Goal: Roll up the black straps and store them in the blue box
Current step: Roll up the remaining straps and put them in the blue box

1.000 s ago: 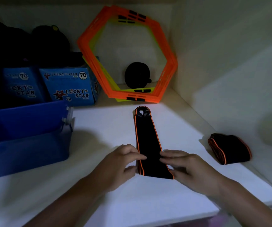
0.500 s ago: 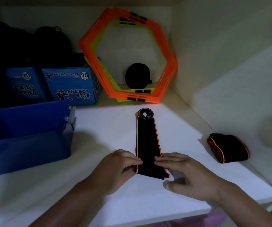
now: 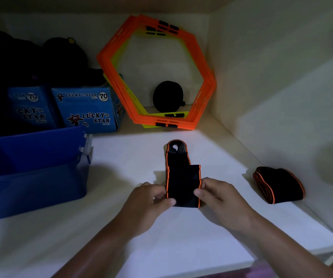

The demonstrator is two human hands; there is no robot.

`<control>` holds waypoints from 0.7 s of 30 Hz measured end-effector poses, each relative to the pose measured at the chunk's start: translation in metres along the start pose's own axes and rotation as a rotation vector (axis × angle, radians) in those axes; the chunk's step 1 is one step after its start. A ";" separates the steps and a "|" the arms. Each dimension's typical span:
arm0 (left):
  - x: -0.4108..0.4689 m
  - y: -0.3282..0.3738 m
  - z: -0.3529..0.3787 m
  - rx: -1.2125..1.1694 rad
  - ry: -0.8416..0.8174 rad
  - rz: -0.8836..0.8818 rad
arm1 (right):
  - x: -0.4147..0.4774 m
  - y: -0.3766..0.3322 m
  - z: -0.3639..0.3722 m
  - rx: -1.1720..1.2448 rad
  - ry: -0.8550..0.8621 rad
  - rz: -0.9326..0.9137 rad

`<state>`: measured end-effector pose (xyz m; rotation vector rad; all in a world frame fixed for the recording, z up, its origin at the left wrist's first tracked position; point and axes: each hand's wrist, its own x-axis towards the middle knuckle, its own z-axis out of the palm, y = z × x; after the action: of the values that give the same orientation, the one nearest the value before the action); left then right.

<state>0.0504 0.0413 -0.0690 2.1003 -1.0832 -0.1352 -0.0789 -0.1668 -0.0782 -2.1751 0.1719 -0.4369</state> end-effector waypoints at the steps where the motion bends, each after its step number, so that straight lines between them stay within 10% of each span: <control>1: 0.001 0.002 0.001 -0.034 -0.001 -0.020 | 0.002 0.000 0.000 0.000 0.015 0.006; 21: 0.014 0.005 0.013 -0.074 0.209 -0.199 | 0.038 -0.005 0.012 -0.349 0.111 0.158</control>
<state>0.0506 0.0220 -0.0718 2.0995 -0.7348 -0.0490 -0.0396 -0.1651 -0.0719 -2.4546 0.5104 -0.4643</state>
